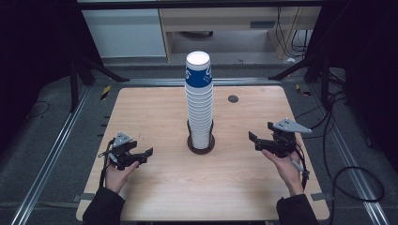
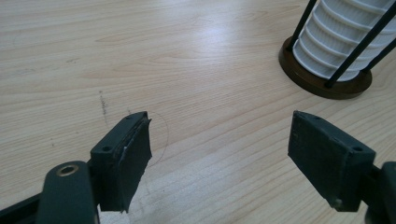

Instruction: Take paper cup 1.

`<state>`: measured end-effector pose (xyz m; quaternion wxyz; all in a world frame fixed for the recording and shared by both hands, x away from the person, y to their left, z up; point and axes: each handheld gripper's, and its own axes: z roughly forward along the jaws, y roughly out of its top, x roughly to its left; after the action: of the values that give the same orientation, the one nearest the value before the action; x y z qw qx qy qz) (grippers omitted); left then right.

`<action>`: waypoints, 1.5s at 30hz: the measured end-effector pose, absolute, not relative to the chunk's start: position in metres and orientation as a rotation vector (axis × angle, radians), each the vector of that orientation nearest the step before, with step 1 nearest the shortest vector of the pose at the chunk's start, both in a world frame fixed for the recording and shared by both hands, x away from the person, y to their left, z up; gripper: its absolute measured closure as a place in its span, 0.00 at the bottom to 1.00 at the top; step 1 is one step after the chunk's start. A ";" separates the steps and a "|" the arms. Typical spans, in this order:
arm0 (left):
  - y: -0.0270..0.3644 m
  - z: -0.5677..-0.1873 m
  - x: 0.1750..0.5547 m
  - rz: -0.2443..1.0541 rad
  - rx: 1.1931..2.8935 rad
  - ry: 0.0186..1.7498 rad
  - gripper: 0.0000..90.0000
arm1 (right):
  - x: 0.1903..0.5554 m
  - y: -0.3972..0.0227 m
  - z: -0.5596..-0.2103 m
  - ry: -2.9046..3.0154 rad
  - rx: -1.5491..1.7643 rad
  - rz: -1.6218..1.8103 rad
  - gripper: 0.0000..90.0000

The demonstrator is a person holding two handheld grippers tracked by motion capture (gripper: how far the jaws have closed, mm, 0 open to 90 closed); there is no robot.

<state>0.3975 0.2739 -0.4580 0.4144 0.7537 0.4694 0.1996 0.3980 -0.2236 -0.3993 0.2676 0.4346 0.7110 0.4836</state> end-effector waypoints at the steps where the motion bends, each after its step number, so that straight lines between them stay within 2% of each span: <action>1: 0.274 -0.458 0.398 0.502 1.894 1.180 0.23 | 0.399 -0.221 -0.394 1.916 1.163 1.315 0.16; 10: 0.272 -0.460 0.399 0.493 1.910 1.183 0.22 | 0.401 -0.195 -0.345 1.878 1.021 1.440 0.14; 25: 0.270 -0.462 0.400 0.472 1.933 1.176 0.23 | 0.412 -0.152 -0.285 1.881 0.879 1.583 0.10; 45: 0.267 -0.465 0.401 0.466 1.953 1.172 0.22 | 0.441 -0.094 -0.257 1.887 0.784 1.665 0.09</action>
<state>0.4007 0.2673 -0.4652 0.3969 0.7710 0.4626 0.1841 0.4408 -0.0940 -0.2571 0.2500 0.2881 0.6932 0.6115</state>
